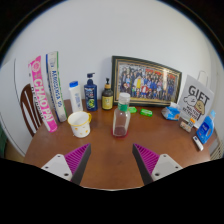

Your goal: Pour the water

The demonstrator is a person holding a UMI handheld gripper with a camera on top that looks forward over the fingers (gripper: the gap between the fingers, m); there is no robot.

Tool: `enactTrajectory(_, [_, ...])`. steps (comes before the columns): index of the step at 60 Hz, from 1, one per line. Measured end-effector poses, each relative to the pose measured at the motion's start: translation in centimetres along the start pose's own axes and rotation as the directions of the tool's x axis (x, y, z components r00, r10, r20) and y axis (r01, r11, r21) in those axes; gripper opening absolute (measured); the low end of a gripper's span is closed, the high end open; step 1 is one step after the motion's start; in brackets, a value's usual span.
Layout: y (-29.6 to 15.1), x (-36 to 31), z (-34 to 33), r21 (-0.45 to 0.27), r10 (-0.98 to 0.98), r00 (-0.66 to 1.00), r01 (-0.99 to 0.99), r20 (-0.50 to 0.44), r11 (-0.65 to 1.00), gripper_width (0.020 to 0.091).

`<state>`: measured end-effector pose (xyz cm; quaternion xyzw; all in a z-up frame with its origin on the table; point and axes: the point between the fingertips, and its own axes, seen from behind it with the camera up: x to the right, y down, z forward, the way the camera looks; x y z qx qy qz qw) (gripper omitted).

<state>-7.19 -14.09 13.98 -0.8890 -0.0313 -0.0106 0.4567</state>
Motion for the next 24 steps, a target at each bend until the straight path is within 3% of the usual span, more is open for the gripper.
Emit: enactTrajectory(24, [1.5, -2.2, -7.1, 0.017, 0.0, 1.0, 0.0, 0.007, 1.0, 0.0852])
